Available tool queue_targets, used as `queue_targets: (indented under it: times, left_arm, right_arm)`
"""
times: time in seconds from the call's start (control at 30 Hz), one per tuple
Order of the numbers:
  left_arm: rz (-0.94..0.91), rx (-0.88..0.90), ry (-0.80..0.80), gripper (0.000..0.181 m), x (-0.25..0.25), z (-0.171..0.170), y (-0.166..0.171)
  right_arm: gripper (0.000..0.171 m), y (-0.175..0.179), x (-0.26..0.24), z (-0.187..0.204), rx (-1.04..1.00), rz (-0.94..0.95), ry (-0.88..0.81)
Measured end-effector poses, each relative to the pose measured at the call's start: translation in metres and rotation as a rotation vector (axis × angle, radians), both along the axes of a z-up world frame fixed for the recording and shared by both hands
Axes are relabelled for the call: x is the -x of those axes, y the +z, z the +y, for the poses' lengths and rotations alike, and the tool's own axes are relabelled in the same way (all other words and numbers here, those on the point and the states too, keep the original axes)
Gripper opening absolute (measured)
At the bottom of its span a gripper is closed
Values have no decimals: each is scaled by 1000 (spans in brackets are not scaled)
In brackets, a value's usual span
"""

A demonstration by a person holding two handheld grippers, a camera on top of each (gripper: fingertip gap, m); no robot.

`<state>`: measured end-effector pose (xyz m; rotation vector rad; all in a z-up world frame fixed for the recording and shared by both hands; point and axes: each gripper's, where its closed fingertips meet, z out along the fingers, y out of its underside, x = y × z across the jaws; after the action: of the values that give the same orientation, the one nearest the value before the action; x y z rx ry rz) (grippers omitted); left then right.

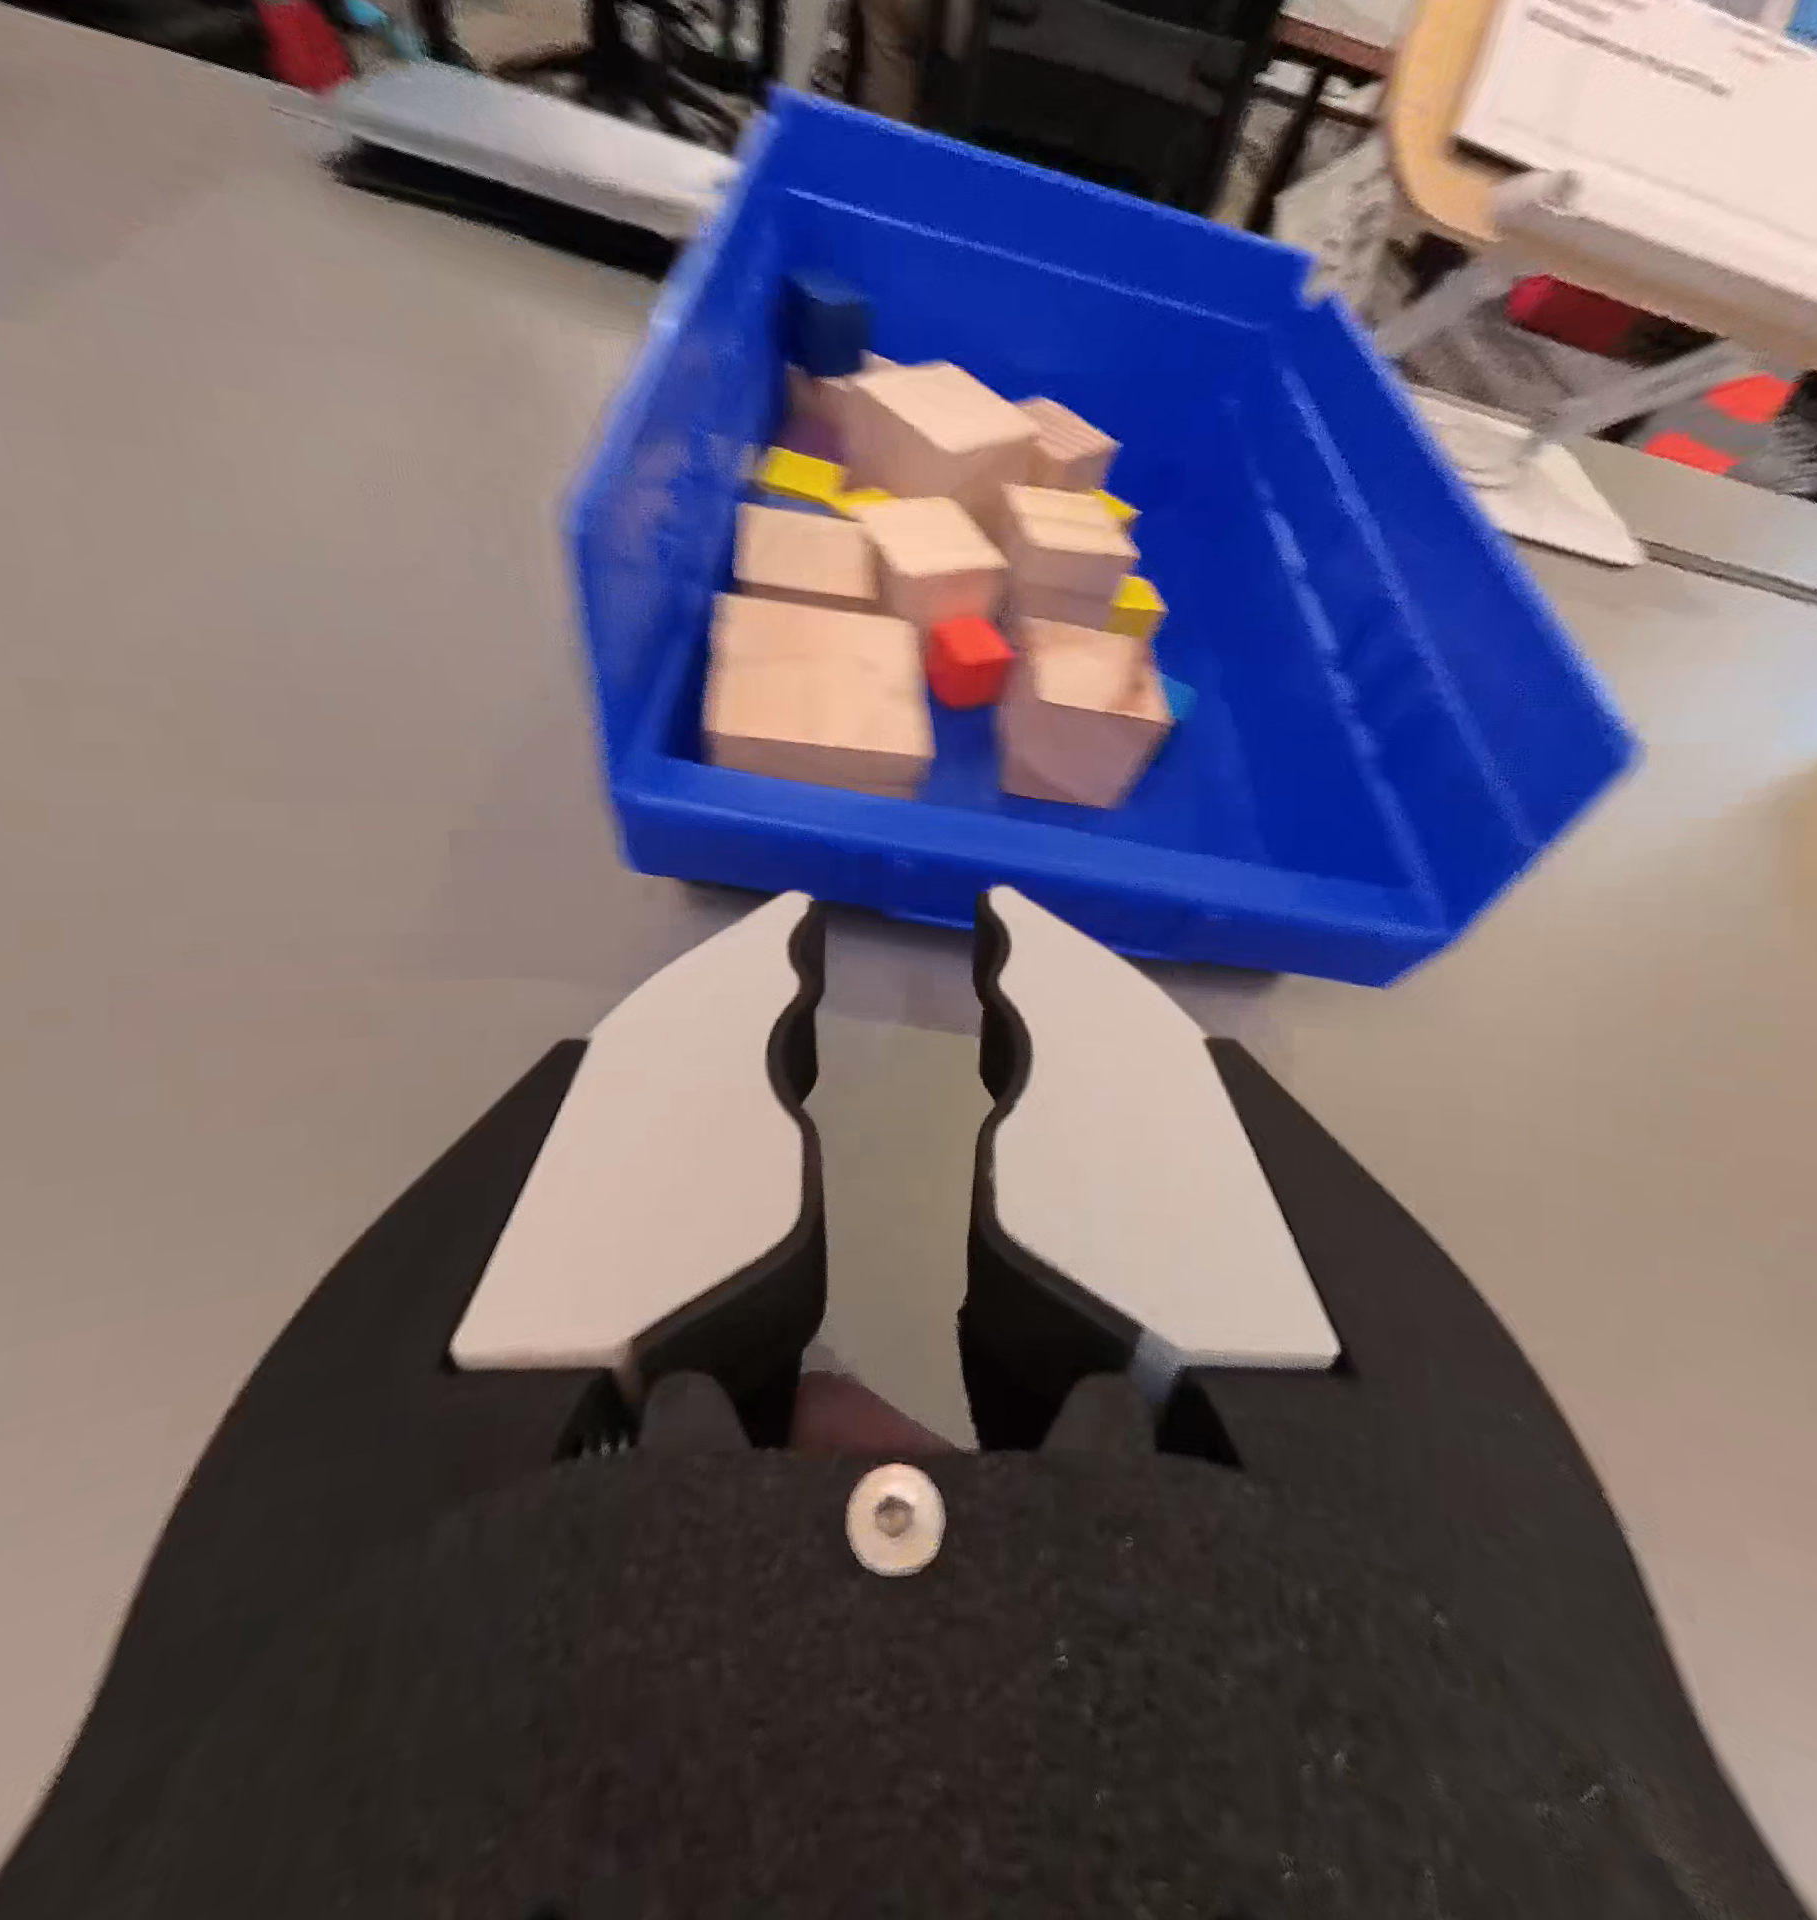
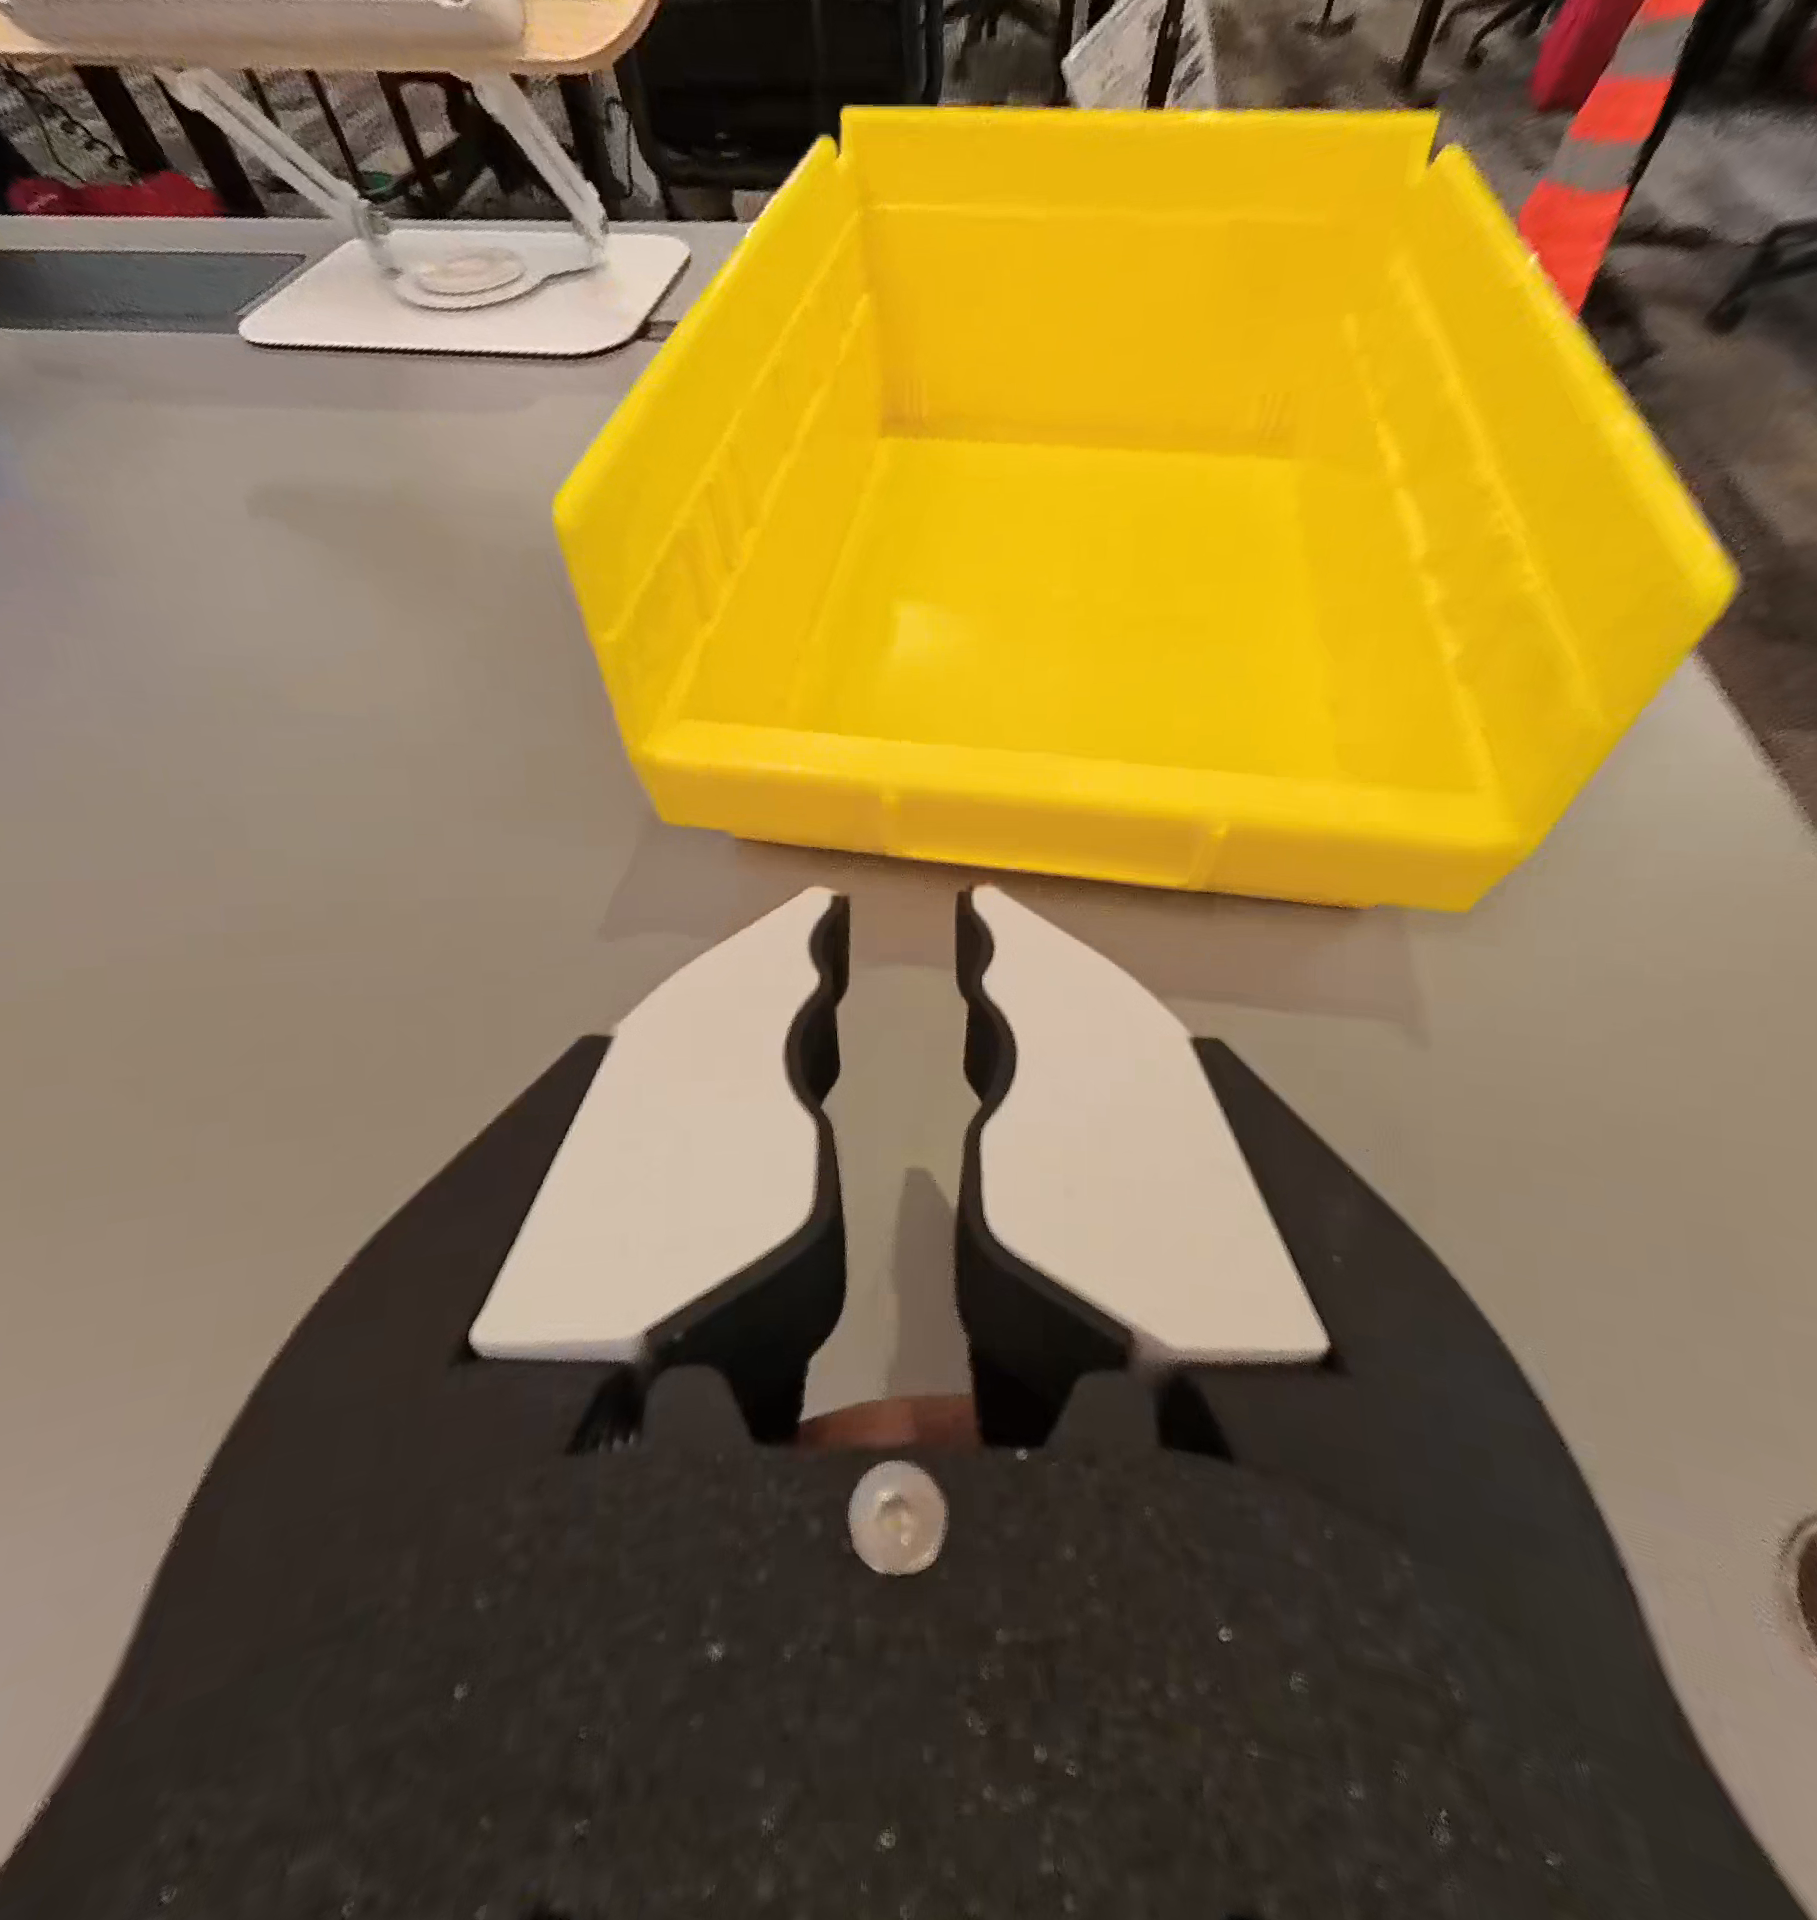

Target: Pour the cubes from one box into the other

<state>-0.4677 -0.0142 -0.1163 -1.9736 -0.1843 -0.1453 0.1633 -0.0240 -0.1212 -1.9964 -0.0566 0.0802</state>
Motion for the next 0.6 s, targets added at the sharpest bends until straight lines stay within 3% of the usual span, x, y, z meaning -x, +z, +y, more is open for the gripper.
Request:
queue_targets:
  times: [0.13, 0.37, 0.5, 0.57, 0.6]
  left_arm:
    - [45, 2, -11, 40, 38, 19, 10]
    - [109, 68, -97, 41, 53, 58, -1]
    - [113, 52, -103, 32, 57, 67, -5]
    - [102, 34, -149, 3, 53, 70, -4]
    - [100, 35, -142, 3, 54, 70, -4]
  right_arm:
    - [19, -1, 7, 0, 3, 28, 19]
    - [19, -5, 13, -2, 21, 27, 27]
    - [19, -8, 19, -1, 35, 34, 40]
    - [19, -11, 25, -2, 45, 28, 51]
    - [19, -11, 27, -3, 52, -1, 53]
